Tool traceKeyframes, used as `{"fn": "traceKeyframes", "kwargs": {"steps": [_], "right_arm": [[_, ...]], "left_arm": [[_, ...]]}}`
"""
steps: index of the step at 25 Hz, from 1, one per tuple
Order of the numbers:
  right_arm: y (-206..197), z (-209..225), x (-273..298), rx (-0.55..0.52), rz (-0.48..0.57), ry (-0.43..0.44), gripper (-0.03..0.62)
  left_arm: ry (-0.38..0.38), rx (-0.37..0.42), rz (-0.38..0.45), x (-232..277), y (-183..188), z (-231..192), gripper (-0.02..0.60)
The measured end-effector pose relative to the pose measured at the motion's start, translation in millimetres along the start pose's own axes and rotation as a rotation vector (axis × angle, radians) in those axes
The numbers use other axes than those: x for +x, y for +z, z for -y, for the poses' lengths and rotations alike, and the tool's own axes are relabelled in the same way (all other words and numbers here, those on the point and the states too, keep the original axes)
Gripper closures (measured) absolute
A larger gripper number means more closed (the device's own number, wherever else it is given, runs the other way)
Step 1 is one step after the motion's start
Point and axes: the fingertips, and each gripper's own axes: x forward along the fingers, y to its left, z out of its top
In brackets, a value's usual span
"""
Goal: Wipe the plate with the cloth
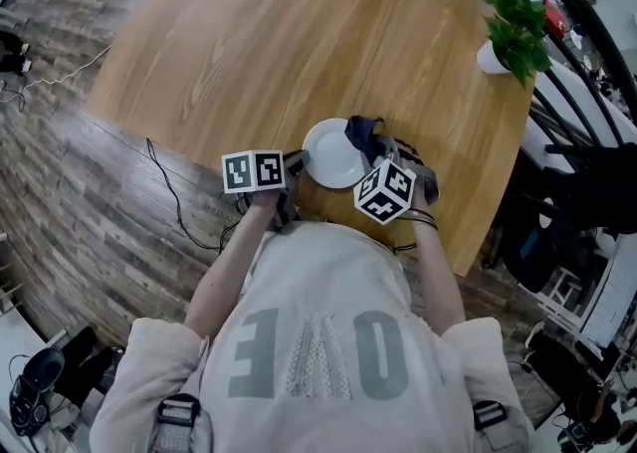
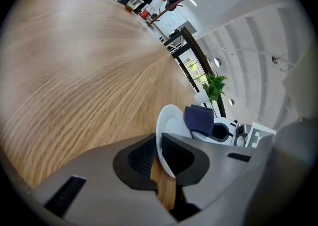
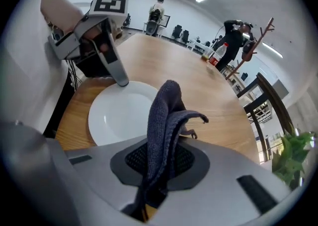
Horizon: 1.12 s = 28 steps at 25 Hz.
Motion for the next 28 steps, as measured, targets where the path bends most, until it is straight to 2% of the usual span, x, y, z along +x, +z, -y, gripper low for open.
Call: {"fn": "traceKeyframes", "kwargs": {"steps": [5, 11, 17, 20, 23, 28], "right_arm": [[2, -10, -4, -0.035, -0.016, 0.011, 0.537], [-1, -47, -20, -0.047, -0.019, 0.129, 0.537], [3, -84, -36, -0.003, 0.003, 0.236, 0.537], [2, -94, -39, 0.003, 0.008, 0.265, 0.537], [3, -83, -40, 0.013, 0.018, 0.258, 0.537], [19, -21, -26, -0.002, 0.016, 0.108, 0.537]], "left_arm": [[0.006, -0.004, 0.014, -3, 1, -1, 0.541], [0.009, -0.01, 0.023, -3, 2, -1, 0.543], [0.007, -0.016, 0.026, -4, 3, -3, 0.543], [0.005, -0.02, 0.028, -4, 3, -2, 0.545], [0.0, -0.022, 0.023, -2, 2, -1, 0.545], [0.002, -0.017, 0.026, -2, 4, -1, 0.545]]}}
